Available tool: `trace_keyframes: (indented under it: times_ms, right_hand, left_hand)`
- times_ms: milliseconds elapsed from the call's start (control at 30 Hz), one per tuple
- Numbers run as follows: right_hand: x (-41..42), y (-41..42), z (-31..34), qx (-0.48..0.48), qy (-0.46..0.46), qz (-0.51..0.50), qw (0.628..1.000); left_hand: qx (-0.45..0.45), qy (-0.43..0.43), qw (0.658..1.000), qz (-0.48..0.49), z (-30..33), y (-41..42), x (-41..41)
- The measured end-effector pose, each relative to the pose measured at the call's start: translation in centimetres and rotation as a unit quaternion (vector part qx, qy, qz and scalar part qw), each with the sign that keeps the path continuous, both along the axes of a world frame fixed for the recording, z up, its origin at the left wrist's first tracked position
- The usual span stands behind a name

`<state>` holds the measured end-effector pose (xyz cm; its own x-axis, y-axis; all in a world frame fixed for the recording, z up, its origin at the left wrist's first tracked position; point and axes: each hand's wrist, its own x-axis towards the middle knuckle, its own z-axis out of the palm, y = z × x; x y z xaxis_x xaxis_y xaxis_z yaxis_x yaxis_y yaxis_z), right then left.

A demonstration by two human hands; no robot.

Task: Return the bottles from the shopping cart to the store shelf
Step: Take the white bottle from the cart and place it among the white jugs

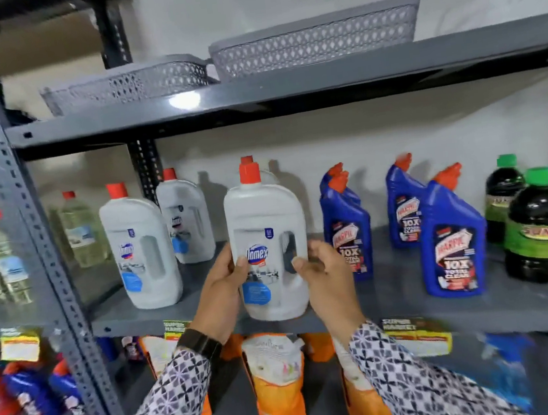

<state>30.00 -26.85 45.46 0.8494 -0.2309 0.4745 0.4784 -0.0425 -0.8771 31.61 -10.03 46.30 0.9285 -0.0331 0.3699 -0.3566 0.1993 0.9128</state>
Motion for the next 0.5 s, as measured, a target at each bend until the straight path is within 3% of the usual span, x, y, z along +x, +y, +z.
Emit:
trace_keyframes:
  times_ms: [200, 333, 500]
  right_hand:
    - [2.8, 1.1, -1.3, -0.032, 0.019, -0.006, 0.999]
    - [2.8, 0.7, -3.4, -0.148, 0.080, -0.001, 0.986]
    - [6.2, 2.3, -3.1, -0.190, 0.111, -0.017, 0.975]
  left_hand:
    - [0.099, -0.020, 0.994, -0.052, -0.7, 3.5, 4.0]
    - [0.228, -0.019, 0.968, -0.104, -1.5, 6.2, 5.2]
    - [0.276, -0.026, 0.959, -0.064, -1.5, 7.5, 7.5]
